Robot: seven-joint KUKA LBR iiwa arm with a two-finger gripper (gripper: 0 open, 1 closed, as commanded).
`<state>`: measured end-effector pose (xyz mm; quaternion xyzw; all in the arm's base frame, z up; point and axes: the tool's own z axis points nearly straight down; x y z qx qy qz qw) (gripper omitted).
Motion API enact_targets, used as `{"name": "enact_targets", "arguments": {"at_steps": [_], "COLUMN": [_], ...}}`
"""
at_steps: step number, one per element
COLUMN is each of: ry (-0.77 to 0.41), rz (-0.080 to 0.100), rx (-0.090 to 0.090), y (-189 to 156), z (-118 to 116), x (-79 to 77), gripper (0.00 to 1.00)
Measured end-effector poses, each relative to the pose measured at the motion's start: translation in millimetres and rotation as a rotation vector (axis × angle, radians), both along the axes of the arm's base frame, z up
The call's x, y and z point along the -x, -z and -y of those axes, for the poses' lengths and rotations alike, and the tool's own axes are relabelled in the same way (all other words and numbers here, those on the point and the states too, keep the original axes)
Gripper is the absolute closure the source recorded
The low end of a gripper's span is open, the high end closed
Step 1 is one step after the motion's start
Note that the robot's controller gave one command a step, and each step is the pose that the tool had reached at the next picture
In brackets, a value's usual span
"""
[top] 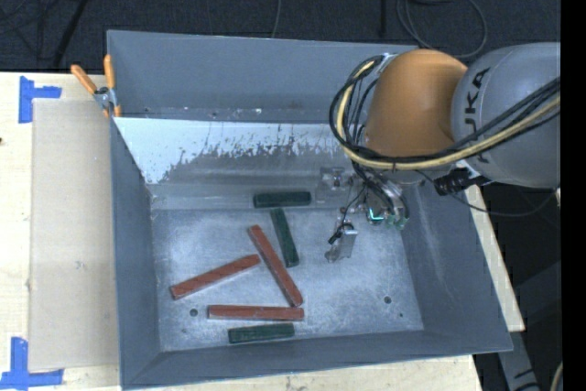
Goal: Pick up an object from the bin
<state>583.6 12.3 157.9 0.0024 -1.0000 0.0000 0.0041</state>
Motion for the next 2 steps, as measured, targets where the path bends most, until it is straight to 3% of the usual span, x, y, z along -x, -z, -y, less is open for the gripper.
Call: {"name": "enact_targets", "arguments": {"at_steps": [1, 2], "ry": [-0.344, -0.446], "rz": [0.008, 0.012], "rx": [-0.004, -0.007], "y": [90.3, 56.3], "z": [-128.1, -209.2], "x": [-28.9, 3.9], "gripper": [0.0, 0.0]}}
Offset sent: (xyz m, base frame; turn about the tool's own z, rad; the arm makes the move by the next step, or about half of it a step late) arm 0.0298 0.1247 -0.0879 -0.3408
